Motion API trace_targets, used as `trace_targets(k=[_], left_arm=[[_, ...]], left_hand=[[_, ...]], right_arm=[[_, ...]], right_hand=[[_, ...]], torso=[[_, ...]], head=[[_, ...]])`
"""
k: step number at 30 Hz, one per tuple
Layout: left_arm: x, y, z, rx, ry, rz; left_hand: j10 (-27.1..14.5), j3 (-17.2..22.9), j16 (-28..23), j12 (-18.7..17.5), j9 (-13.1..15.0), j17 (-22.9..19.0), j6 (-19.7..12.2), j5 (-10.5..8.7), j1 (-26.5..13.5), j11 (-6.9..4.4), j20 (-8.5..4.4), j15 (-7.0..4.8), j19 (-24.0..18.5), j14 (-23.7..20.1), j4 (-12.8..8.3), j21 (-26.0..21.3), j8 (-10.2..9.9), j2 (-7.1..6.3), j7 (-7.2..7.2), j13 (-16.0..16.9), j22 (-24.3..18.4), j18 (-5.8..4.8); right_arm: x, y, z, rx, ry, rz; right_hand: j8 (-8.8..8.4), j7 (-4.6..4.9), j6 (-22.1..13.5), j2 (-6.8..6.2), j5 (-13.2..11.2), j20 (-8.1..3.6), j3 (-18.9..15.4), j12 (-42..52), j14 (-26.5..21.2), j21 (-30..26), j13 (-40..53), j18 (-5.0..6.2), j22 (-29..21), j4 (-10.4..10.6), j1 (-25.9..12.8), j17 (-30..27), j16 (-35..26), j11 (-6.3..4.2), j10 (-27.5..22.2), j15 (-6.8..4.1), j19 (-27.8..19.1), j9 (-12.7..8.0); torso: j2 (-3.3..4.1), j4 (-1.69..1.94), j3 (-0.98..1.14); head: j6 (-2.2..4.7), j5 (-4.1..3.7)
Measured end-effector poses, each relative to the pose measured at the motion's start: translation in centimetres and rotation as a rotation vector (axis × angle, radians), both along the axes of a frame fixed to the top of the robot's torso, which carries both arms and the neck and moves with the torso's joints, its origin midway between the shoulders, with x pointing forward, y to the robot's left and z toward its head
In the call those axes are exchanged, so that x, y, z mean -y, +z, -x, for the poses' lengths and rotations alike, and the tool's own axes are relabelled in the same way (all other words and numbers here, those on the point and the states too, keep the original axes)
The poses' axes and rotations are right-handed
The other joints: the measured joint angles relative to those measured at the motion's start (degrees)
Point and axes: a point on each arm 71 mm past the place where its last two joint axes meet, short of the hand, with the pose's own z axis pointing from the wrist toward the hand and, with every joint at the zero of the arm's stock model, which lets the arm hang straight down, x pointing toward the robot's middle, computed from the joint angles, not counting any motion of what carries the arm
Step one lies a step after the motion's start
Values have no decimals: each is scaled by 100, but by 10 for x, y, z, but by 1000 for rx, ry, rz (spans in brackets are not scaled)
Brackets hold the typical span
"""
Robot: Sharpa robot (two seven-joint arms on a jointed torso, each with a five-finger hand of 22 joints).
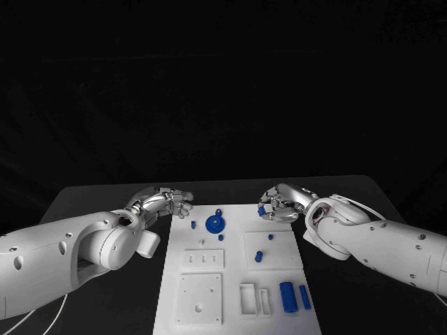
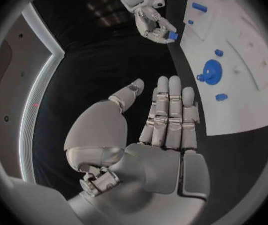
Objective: Assemble the parts on the task board
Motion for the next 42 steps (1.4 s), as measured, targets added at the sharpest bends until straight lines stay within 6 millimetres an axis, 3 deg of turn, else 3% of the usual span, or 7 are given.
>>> trace_targets(k=[3, 7, 14, 20, 33, 42], left_arm=[[8, 0, 0, -25, -28, -35], [17, 0, 1, -57, -59, -73], [40, -5, 4, -105, -112, -119], [57, -6, 8, -122, -149, -135], [63, -8, 7, -138, -157, -163], [61, -9, 6, -148, -153, -187]], left_hand=[[178, -40, 303, 135, 0, 157, 30, -23, -87, -90, -85, -88, 94, 88, 72, 141, -52, -30, -30, 141, 24, 0], [325, -92, 675, 353, -1, 326, 51, -23, -136, -163, -96, -182, 147, 157, 124, 273, -103, -80, -51, 340, 24, 8], [325, -142, 856, 470, -1, 390, 51, -46, -304, -163, -103, -242, 155, 97, 252, 317, -165, -192, -51, 479, -4, 11], [270, -118, 882, 497, -1, 389, 51, -46, -309, -154, -103, -233, 154, 62, 276, 317, -168, -197, -51, 537, -21, 13], [186, -119, 945, 560, 21, 380, 51, -46, -335, -156, -104, -239, 154, 12, 388, 339, -168, -171, -51, 617, -54, 4], [146, -140, 967, 587, 26, 343, 50, -46, -475, -155, -103, -219, 154, -8, 538, 360, -197, -257, -51, 678, -86, 2]], right_arm=[[-17, 7, 3, 4, 12, 1], [-36, 12, 5, 6, 24, 2], [-60, 12, 9, 1, 38, 6], [-77, 13, 13, -2, 54, 3], [-87, 15, 18, -4, 67, 2], [-93, 16, 22, -3, 84, -4]], right_hand=[[0, 0, 0, 0, 27, 0, 26, 0, 0, 0, 6, 0, 0, 13, 0, 2, 0, 0, 0, 0, 0, 0], [0, 0, 0, 0, 27, 1, 26, 0, 0, 0, 6, 0, 0, 13, -1, 2, 0, 0, 0, 0, 0, 0], [0, 0, 0, -23, 27, 1, 42, 0, 0, 0, 6, 0, -1, -3, -23, 1, 0, 1, -1, 1, 0, -1], [0, -1, 1, -24, 34, 2, 59, -1, 0, 0, 6, 0, -1, 14, -22, 1, 0, 1, -1, 2, 0, 0], [1, -2, 2, -65, 60, -8, 76, -1, 2, -1, 5, 0, -2, -1, -57, 0, 0, 1, -2, 5, 30, 0], [2, -20, 20, -81, 60, -7, 76, -1, 9, -1, 5, 0, -2, -1, -72, 0, 0, 1, -1, 13, 31, 0]], torso=[[-36, -4, -3], [-86, -10, -6], [-167, -14, -9], [-210, -7, -16], [-211, -11, -8], [-210, -10, -6]], head=[[1, 33], [5, 84], [-9, 158], [-27, 204], [-24, 240], [-45, 244]])
